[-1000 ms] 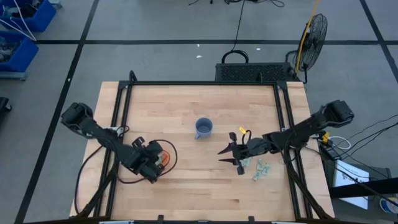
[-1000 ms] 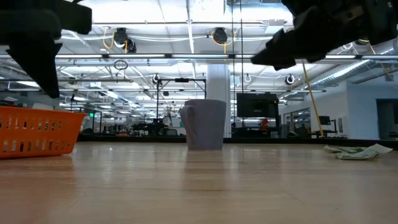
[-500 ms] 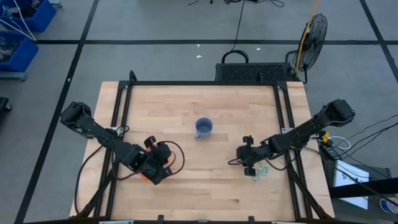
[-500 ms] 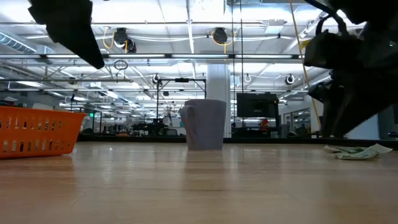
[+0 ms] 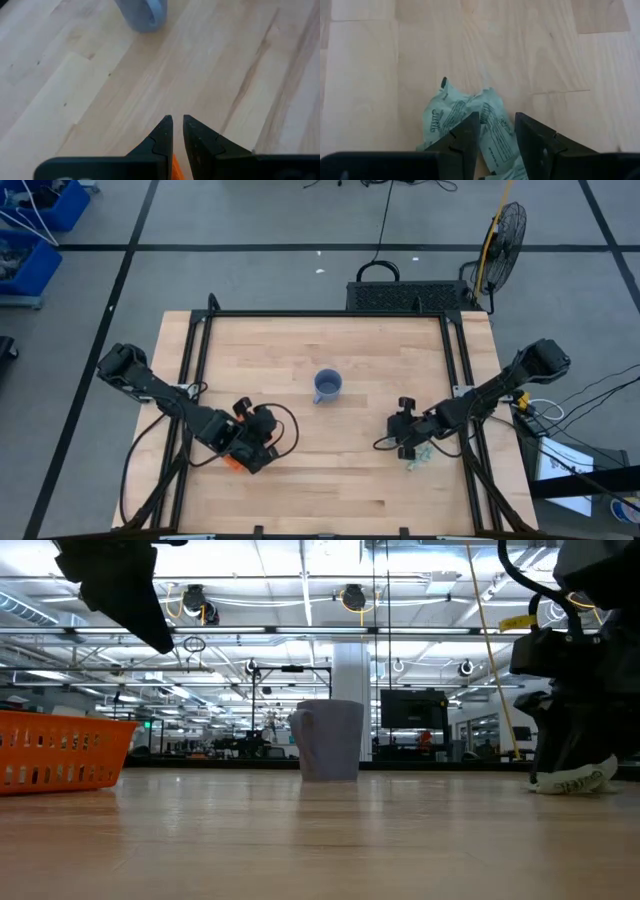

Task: Pick and place Stevia / Truvia into bins
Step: Put the green stevia packet into the orange basket

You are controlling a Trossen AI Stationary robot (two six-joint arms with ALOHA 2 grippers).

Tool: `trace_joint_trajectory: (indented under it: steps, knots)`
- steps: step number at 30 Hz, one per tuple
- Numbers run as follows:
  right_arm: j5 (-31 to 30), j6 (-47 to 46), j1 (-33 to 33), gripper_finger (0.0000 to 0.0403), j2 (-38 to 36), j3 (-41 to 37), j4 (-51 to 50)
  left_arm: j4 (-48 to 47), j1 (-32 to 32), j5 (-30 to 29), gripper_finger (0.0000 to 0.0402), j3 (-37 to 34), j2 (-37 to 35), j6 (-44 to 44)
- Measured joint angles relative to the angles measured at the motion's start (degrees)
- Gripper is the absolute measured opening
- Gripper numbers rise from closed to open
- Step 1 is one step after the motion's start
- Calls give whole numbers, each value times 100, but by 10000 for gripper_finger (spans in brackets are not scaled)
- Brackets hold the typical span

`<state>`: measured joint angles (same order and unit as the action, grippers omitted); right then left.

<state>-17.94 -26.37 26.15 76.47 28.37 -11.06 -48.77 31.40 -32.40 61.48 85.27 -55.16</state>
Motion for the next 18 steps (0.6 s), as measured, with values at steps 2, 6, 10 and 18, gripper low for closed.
trace_joint_trajectory:
  steps: [2, 6, 10, 18]
  knots:
    - [-16, 2, 0, 115, -6, -78, 82, 0, -2, -2, 51, 0, 2, 0]
    - [-7, 18, -15, 82, -5, -102, 199, 0, 0, -2, 51, -1, 2, -2]
    - [12, 380, -20, 24, 10, -117, 653, 1, 0, -3, 51, 1, 2, -4]
    - [14, 1175, -64, 12, 8, -37, 2110, 570, 1, -240, 51, 1, 2, 295]
